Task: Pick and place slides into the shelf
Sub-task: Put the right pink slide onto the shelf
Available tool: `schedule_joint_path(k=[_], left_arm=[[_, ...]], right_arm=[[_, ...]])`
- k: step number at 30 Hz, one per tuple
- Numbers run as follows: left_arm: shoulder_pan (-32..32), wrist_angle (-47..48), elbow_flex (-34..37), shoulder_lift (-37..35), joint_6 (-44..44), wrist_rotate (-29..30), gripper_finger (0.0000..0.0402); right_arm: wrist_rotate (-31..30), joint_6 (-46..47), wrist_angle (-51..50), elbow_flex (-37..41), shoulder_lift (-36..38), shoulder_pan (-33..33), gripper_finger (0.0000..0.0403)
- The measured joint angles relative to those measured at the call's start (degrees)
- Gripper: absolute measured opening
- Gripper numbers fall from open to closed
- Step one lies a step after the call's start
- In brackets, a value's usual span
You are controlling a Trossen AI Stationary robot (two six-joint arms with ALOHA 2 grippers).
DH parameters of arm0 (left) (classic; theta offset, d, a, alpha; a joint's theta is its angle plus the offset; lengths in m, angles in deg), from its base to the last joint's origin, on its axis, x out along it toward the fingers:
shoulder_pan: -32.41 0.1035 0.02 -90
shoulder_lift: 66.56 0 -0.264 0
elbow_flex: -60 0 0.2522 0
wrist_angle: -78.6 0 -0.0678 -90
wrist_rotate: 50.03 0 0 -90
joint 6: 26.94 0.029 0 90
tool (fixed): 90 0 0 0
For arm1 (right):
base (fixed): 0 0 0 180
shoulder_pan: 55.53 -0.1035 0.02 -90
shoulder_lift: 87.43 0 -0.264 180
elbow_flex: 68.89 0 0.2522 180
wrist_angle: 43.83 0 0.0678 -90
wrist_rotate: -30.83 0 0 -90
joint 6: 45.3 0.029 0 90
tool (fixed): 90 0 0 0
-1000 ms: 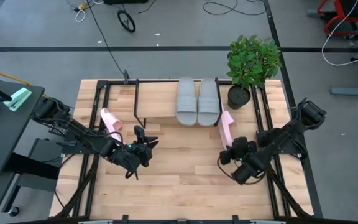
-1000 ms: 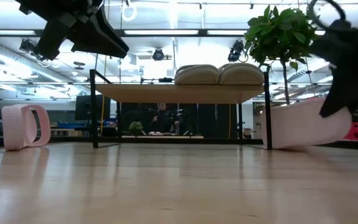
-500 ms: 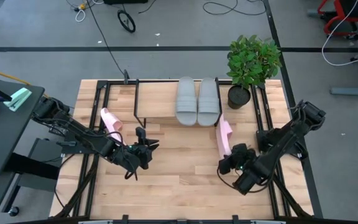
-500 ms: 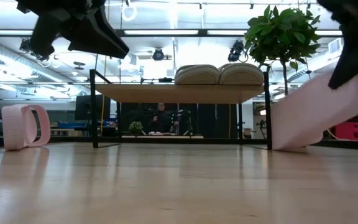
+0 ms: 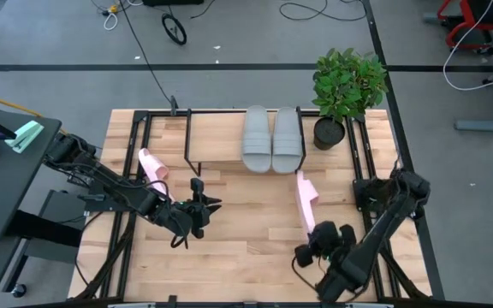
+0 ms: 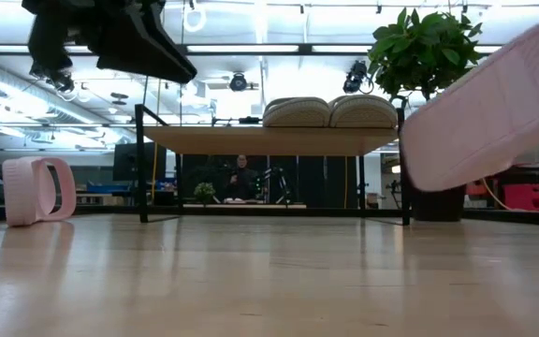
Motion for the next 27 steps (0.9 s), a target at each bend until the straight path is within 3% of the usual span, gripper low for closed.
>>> schedule_joint_path(k=[6, 15, 21, 27], left_arm=[[-3.73, -5.51, 0.00, -0.03, 3.06, -0.57, 0.0078], [-10.86, -14.56, 0.00, -0.10, 8.75, -0.72, 0.0073], [-13.65, -14.36, 0.00, -1.96, 8.41, -0.64, 0.0074], [-16.28, -11.98, 0.00, -8.17, 8.08, 3.24, 0.0076]], right_arm=[[0.21, 0.12, -5.30, -12.00, -8.14, -0.93, 0.0058], [-4.29, -1.85, -5.45, -22.03, -14.35, -0.47, 0.0058], [-11.56, -11.56, -5.53, -31.84, -18.28, 2.56, 0.0058], [-13.05, -26.99, -5.30, -42.78, -22.03, 6.97, 0.0058]])
